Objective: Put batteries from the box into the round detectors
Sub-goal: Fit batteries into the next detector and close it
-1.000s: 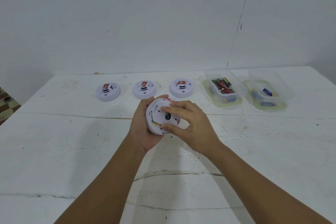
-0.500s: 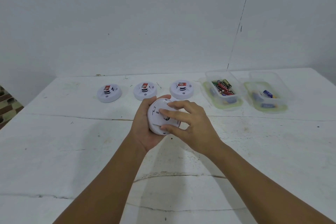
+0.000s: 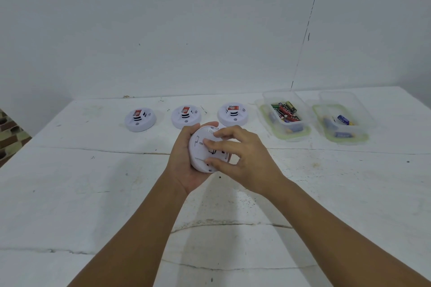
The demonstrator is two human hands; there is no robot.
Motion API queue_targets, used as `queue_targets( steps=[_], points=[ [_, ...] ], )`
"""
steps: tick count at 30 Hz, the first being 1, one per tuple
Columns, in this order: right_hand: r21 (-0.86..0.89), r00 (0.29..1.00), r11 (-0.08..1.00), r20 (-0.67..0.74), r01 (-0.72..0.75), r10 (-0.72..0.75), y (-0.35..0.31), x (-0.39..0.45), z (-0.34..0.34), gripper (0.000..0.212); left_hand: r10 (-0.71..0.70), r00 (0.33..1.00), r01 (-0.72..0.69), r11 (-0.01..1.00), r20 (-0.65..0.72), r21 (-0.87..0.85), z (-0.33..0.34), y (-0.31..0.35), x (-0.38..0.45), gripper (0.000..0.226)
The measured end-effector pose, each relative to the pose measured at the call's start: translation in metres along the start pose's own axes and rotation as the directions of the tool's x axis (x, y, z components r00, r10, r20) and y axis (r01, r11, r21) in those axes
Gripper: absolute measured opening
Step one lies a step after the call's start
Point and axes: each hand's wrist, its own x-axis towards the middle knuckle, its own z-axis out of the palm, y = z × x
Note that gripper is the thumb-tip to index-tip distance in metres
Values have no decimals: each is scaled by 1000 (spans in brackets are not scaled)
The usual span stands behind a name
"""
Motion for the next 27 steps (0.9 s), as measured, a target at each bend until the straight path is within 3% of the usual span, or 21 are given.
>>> queue_targets(
  steps=[2, 5, 10, 27],
  points=[
    [-39, 999, 999, -29, -13, 12, -3, 0, 1, 40, 4, 1000, -4, 1000, -3, 9, 1, 1, 0, 31],
    [-60, 989, 988, -46, -146, 143, -15, -1, 1, 49, 23, 999, -22, 999, -29, 42, 2, 1, 1, 30],
    [-39, 948, 948, 12, -316, 317, -25, -4, 1, 67, 29, 999, -23, 992, -42, 122, 2, -1, -1, 29],
    [47, 891, 890, 50, -454, 452, -36, 0, -4, 53, 61, 995, -46, 983, -81, 176, -2, -1, 0, 35]
  ],
)
